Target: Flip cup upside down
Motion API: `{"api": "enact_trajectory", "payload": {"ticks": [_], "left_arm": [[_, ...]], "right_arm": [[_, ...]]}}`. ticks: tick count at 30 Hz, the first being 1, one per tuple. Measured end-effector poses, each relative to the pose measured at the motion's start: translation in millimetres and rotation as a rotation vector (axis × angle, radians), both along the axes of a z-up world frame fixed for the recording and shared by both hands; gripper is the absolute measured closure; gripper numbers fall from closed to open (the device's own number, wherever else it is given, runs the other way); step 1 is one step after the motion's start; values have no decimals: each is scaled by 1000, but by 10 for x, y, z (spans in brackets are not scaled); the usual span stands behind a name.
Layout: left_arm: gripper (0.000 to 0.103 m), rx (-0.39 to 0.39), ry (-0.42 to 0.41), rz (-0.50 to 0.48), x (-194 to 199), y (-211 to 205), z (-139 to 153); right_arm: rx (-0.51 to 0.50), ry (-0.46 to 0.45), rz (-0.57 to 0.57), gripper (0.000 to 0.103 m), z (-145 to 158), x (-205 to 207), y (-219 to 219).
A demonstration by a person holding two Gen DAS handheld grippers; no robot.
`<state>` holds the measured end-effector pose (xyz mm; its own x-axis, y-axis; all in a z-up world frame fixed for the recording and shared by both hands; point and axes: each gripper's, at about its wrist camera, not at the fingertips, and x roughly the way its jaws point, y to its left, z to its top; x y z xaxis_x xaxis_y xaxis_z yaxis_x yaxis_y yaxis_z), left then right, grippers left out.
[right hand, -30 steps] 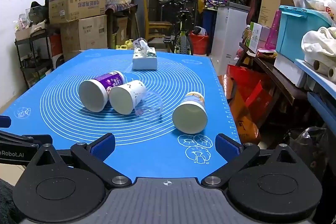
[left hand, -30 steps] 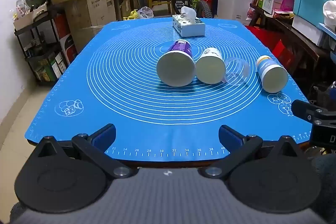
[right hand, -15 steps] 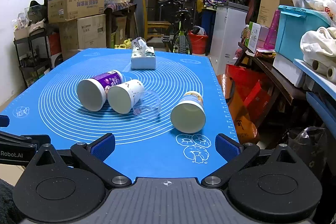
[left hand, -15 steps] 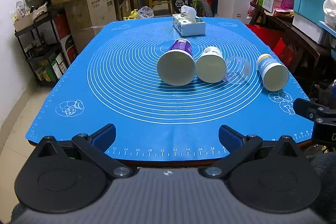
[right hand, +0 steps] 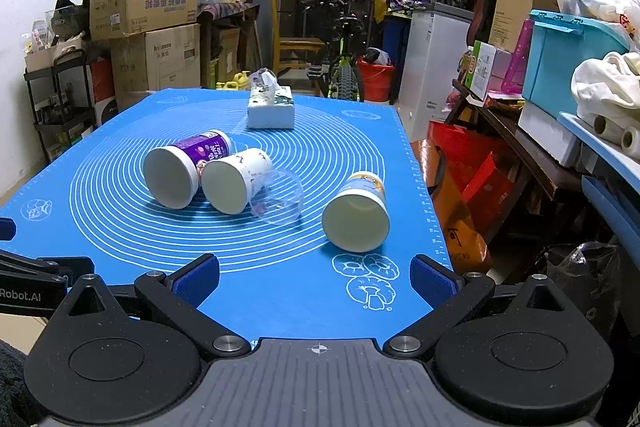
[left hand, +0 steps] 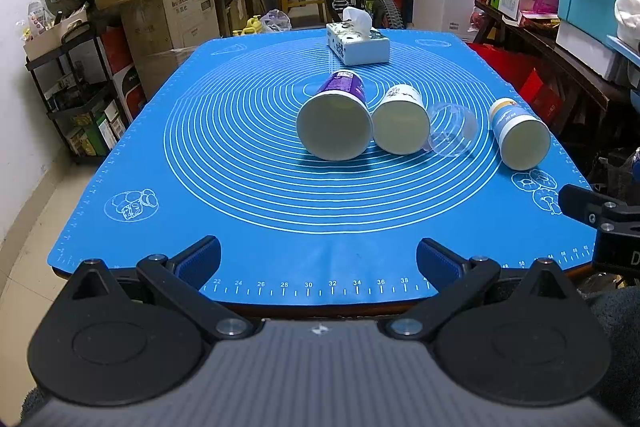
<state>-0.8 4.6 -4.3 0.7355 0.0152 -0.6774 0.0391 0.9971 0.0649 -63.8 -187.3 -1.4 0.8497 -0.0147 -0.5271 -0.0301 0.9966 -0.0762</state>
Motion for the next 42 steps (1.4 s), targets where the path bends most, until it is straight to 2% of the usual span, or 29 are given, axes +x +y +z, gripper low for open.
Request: {"api": "enact_trajectory", "payload": {"ticks": [42], "left_arm": [[0,16,7,-2,25,4,-17]], "right_arm": [[-6,7,-2,2,-18,47,5]]}}
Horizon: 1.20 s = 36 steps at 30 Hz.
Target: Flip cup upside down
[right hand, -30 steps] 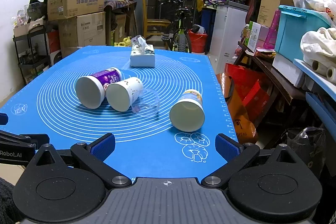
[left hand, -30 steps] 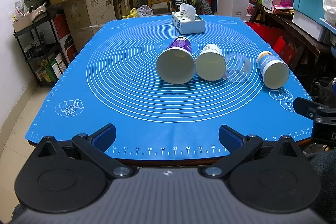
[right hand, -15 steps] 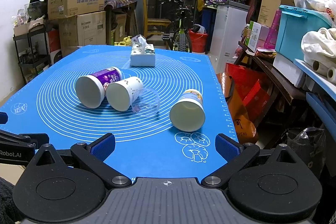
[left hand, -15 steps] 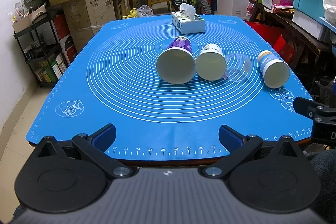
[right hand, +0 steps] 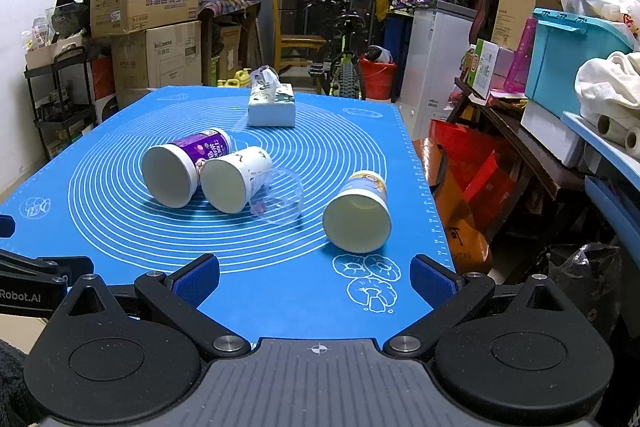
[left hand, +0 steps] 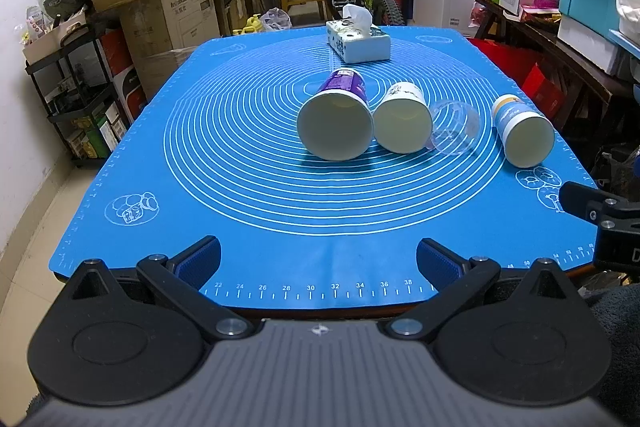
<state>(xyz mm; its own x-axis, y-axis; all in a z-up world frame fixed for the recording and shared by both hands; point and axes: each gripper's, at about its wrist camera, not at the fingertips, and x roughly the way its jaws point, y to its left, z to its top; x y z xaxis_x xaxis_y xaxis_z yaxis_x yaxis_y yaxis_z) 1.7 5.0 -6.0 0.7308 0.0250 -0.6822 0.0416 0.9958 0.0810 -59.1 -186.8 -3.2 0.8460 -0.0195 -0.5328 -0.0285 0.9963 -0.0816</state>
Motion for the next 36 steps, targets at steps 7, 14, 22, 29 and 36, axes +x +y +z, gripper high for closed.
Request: {"api": "enact_trajectory", "payload": {"ticks": [7,14,22,29,36], "left_arm": [[0,10,-14,10,106,-2,46],[0,23,-64,16,393,4,164],[0,4,-96,31,1131,39,150],[0,-10,-41,-5,1700,-68,-5],[0,37,41,-17,2032,-109,-187]], "right_arm": [[8,-14,-5,2,-69,83,-11],[21,-52,-12,2,34,298,-49],[37,-68,-26,2,80,595,-82],[39,-60,-45,2,37,770,-157],[33,-57,-54,2,19,826,-184]]}}
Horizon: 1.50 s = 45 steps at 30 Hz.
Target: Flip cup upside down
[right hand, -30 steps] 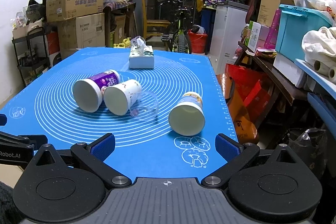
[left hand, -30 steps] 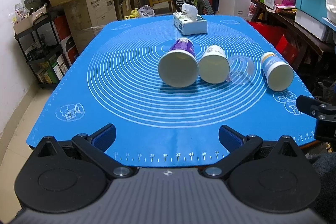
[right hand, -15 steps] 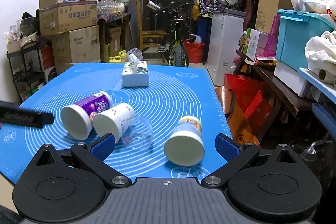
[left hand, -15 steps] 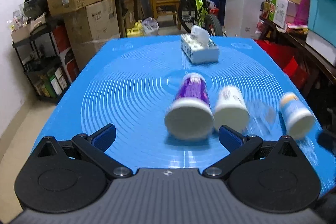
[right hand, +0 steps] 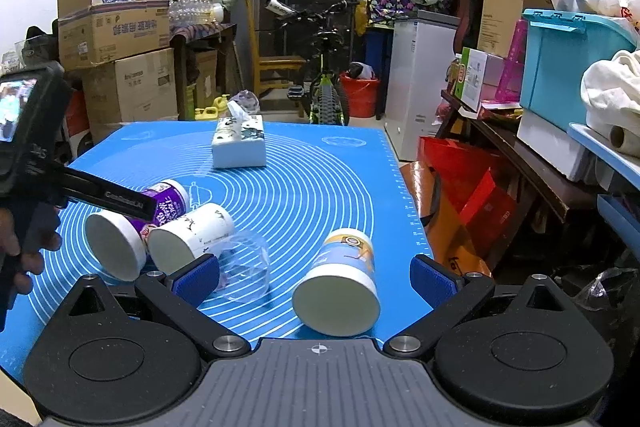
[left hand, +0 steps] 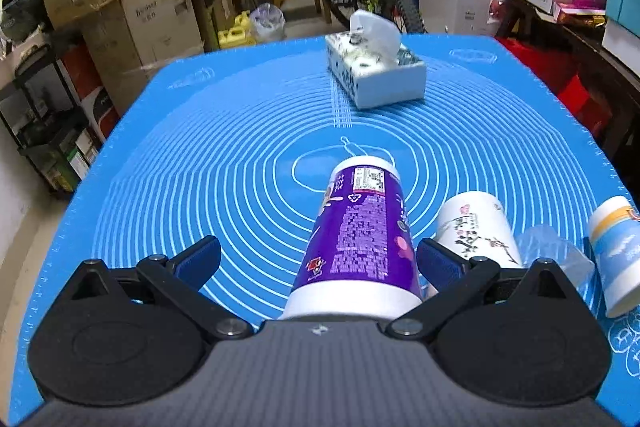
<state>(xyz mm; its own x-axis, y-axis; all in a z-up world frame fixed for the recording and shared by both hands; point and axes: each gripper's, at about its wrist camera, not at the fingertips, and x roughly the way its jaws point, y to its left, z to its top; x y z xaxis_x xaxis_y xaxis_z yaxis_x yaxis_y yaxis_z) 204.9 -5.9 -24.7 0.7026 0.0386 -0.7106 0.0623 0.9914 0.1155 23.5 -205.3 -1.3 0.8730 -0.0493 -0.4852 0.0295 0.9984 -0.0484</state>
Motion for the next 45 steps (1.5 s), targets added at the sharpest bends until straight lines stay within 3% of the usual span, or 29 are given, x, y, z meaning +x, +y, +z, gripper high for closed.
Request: {"api": "enact_trajectory", "payload": {"ticks": [7,8,10,11,14,27,35,40,45], "left_arm": [[2,-55,80,-23,128,62,-103],[6,-73,87,-23,134,83,-114],[30,-132,113,-46,136,116,-112],[30,-124,116,-44,140,110,-107],[31,-77,102,-48,103,62,-83],[31,-87,15,-26,-494,356,323],[31,-77,69,-10,-763,472,104],[31,-139,119,-1,-817,526,-46],[30,-145,127,-3,-859,514,-123]], "right_arm": [[-3,8,-1,2,-31,27,20],[-4,8,0,2,-29,25,24],[-6,8,0,2,-19,24,29],[-5,8,-1,2,-23,26,28],[-4,5,-1,2,-20,11,24],[0,8,24,2,55,-99,128],[7,39,59,2,18,-144,302],[-12,69,77,2,-61,-146,405],[-8,88,85,2,-99,-116,460]]}}
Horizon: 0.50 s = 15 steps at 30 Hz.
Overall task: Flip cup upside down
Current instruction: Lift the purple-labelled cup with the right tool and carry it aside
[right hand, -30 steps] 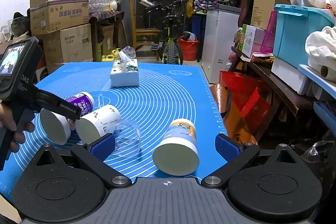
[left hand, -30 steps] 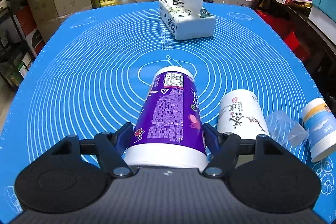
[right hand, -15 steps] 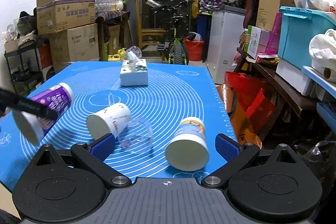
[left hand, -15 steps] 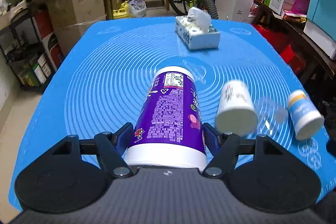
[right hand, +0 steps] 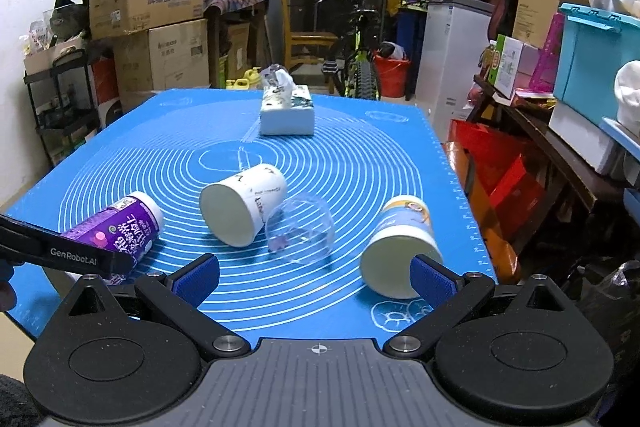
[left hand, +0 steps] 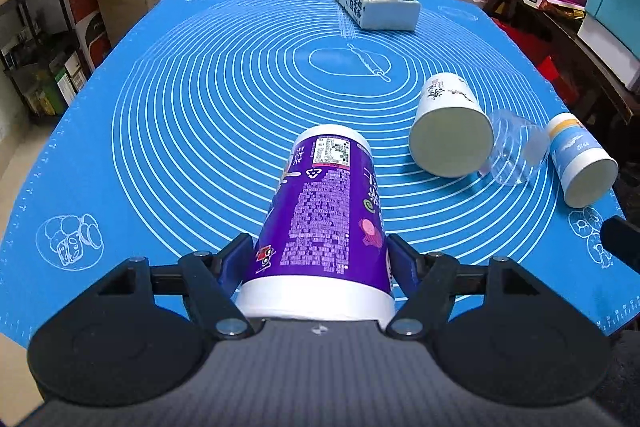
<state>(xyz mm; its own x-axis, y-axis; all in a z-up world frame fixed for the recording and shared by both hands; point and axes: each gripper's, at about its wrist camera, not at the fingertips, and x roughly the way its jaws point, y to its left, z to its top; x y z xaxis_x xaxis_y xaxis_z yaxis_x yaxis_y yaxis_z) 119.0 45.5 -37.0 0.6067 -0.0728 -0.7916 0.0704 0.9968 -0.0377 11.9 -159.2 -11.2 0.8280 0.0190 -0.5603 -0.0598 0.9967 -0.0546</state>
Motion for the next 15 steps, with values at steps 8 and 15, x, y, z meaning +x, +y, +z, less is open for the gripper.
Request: {"api": "enact_trajectory", "payload": {"ticks": [8,15], "left_arm": [[10,6,8,17,-36,32,0],[10,11,-21,10,-115,63,93]], "right_arm": [[-2,9,8,2,-1,13,62],[-1,3,21,2,58,13,104]]}}
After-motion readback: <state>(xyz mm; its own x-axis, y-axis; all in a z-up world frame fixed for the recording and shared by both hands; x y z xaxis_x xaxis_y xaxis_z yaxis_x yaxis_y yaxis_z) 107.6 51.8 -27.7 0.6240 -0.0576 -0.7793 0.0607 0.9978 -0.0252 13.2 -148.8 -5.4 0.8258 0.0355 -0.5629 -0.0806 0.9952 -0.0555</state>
